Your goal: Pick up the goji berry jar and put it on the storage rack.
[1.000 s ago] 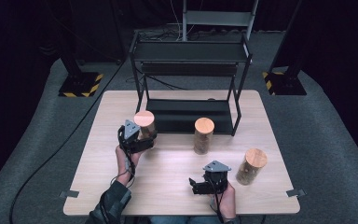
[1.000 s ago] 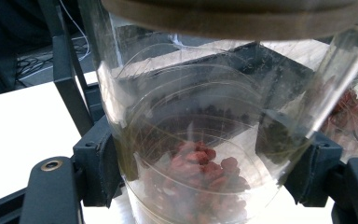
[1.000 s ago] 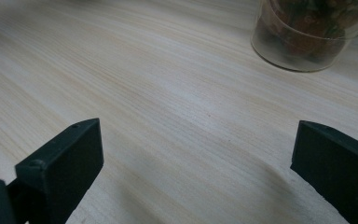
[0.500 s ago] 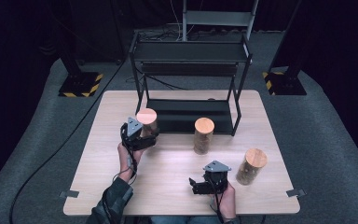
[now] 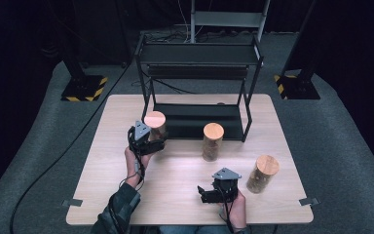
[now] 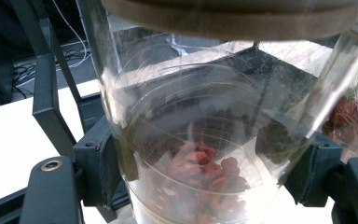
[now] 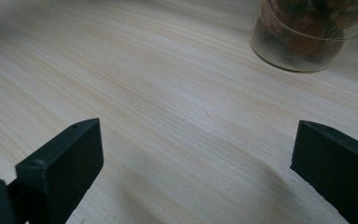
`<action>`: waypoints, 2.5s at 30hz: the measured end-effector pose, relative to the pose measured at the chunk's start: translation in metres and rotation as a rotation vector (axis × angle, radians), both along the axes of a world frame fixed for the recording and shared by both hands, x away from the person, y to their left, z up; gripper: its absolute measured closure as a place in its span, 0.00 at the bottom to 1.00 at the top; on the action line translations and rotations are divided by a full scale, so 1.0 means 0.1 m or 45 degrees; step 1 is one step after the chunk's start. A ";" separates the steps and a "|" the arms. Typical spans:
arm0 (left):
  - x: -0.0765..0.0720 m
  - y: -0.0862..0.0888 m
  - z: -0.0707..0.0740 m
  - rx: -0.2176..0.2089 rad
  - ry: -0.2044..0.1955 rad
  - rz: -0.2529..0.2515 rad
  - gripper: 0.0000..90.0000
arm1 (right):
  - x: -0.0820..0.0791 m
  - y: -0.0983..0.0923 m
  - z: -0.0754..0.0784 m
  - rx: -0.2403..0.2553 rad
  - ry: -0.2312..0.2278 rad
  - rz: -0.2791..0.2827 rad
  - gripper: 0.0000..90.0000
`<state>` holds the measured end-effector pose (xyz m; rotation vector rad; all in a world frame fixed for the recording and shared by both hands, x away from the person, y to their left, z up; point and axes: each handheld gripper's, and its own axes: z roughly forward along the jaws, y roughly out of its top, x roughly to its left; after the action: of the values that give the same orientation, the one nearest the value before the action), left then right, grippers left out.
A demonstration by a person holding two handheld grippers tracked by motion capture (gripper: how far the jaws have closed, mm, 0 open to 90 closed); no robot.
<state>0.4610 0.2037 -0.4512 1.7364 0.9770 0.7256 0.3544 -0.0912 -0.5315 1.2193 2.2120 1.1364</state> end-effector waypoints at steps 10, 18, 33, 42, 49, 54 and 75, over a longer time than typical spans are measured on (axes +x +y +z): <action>0.05 -0.05 0.01 0.007 -0.003 -0.004 0.27 | 0.00 0.00 0.00 0.000 -0.002 0.004 0.01; 0.11 -0.11 0.02 0.006 0.001 -0.001 0.27 | -0.01 0.00 0.00 0.004 -0.008 0.002 0.01; 0.19 -0.15 0.04 -0.010 -0.006 0.021 0.27 | -0.01 0.00 0.00 0.007 -0.014 0.000 0.01; 0.25 -0.16 0.03 -0.009 -0.007 0.035 0.27 | -0.01 0.00 0.00 0.007 -0.015 0.001 0.01; 0.28 -0.17 0.03 -0.012 -0.004 0.042 0.27 | -0.02 -0.01 0.00 0.008 -0.020 0.000 0.01; 0.31 -0.20 0.03 -0.005 -0.006 0.041 0.27 | -0.02 0.00 0.00 0.006 -0.018 0.002 0.01; 0.46 -0.30 0.02 0.036 -0.010 0.041 0.27 | -0.02 0.00 0.00 0.006 -0.022 0.006 0.01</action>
<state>0.5067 0.1735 -0.4492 1.7447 0.9959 0.7699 0.3525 -0.0915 -0.5310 1.2022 2.2015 1.1502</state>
